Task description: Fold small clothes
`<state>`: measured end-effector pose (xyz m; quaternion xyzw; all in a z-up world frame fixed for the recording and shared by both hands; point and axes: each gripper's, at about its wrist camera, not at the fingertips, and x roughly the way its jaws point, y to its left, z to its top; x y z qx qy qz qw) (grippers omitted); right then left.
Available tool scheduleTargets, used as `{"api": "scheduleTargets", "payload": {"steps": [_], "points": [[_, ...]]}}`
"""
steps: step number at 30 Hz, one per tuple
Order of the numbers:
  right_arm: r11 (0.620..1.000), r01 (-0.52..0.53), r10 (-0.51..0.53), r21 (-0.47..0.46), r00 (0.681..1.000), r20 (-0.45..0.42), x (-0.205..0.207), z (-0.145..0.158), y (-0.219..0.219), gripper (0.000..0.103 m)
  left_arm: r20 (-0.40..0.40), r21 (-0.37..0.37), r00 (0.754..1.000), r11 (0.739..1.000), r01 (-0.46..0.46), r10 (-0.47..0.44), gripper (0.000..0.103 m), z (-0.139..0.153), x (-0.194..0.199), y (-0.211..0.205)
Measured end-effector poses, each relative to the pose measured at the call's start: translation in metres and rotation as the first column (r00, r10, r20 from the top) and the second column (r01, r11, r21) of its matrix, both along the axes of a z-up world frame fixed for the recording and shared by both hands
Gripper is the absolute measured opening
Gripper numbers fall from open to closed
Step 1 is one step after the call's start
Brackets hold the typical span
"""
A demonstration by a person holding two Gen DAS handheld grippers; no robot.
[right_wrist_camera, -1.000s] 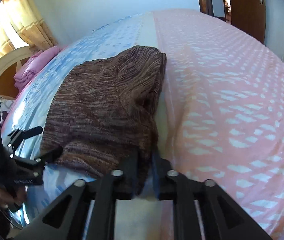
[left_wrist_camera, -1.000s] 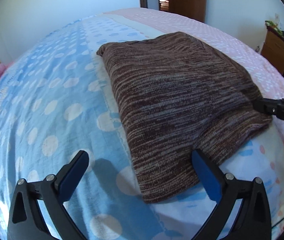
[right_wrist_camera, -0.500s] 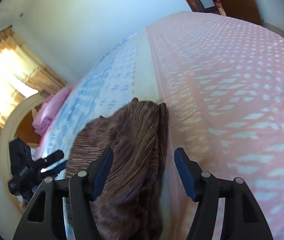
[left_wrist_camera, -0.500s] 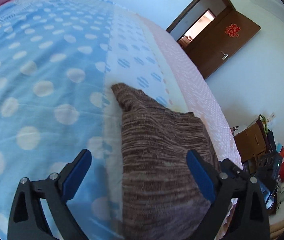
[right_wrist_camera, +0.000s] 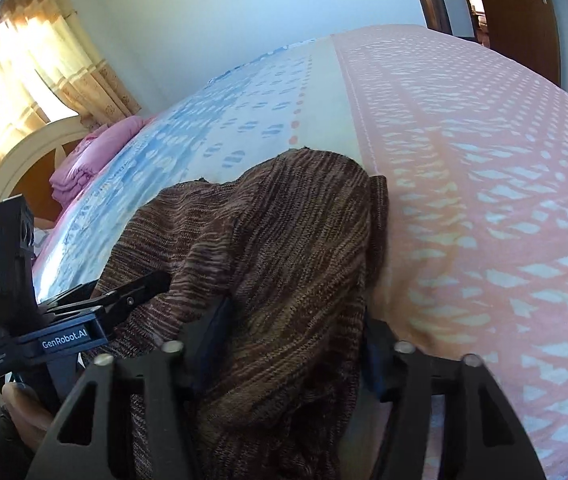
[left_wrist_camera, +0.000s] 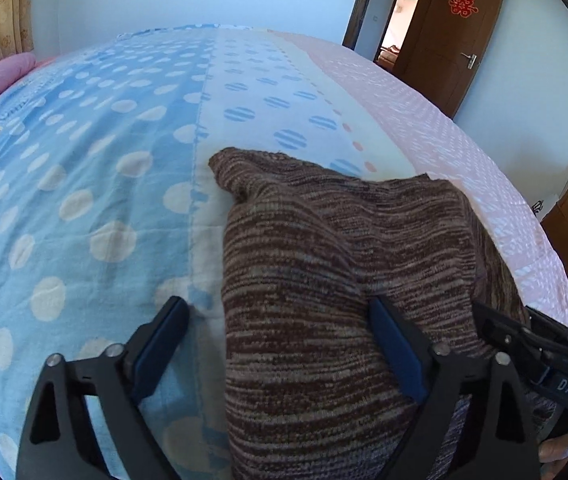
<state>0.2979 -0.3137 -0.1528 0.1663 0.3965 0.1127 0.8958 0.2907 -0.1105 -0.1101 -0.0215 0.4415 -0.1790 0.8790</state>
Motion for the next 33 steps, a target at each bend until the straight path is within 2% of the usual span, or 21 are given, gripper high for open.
{"api": "scheduleTargets", "payload": {"steps": [1, 2, 3, 7, 9, 12, 14, 16, 20, 29, 33], "points": [[1.0, 0.006, -0.006, -0.006, 1.0, 0.004, 0.0, 0.0, 0.003, 0.04, 0.009, 0.0, 1.0, 1.0, 0.01, -0.01, 0.081, 0.0, 0.0, -0.002], [1.0, 0.014, -0.014, -0.016, 1.0, 0.009, 0.0, 0.0, 0.005, 0.037, 0.018, 0.0, 1.0, 1.0, 0.025, -0.025, 0.068, -0.001, 0.0, -0.006], [0.999, 0.026, -0.025, -0.031, 1.0, 0.016, -0.002, 0.002, 0.007, 0.035, 0.03, 0.009, 0.999, 0.999, 0.039, -0.039, 0.06, 0.0, -0.001, -0.01], [0.981, 0.095, -0.084, -0.171, 0.994, 0.066, -0.017, 0.018, 0.028, 0.025, 0.099, 0.101, 0.994, 0.994, 0.043, -0.053, 0.046, 0.004, -0.011, -0.023], [0.973, 0.121, -0.104, -0.196, 0.99, 0.092, -0.024, 0.028, 0.035, 0.023, 0.088, 0.083, 0.995, 0.996, 0.04, -0.047, 0.037, 0.007, -0.011, -0.021], [0.966, 0.152, -0.124, -0.208, 0.982, 0.142, -0.045, 0.046, 0.043, 0.022, 0.042, 0.007, 0.998, 0.999, 0.041, -0.041, 0.03, 0.015, -0.009, -0.009], [0.963, 0.163, -0.128, -0.213, 0.977, 0.172, -0.06, 0.057, 0.047, 0.022, 0.019, -0.051, 0.999, 0.998, 0.042, -0.041, 0.029, 0.023, -0.015, -0.001], [0.957, 0.181, -0.137, -0.226, 0.97, 0.199, -0.077, 0.068, 0.052, 0.021, 0.028, -0.073, 0.999, 0.996, 0.047, -0.045, 0.029, 0.032, -0.024, 0.002], [0.947, 0.223, -0.162, -0.232, 0.953, 0.255, -0.114, 0.09, 0.058, 0.021, 0.101, -0.061, 0.991, 0.994, 0.089, -0.082, 0.029, 0.051, -0.052, -0.001], [0.934, 0.292, -0.205, -0.208, 0.911, 0.359, -0.196, 0.133, 0.054, 0.021, 0.125, -0.125, 0.981, 0.979, 0.163, -0.147, 0.028, 0.089, -0.098, -0.006], [0.918, 0.336, -0.239, -0.21, 0.892, 0.383, -0.231, 0.142, 0.036, 0.021, 0.173, -0.089, 0.964, 0.971, 0.221, -0.204, 0.028, 0.105, -0.124, -0.028]]}}
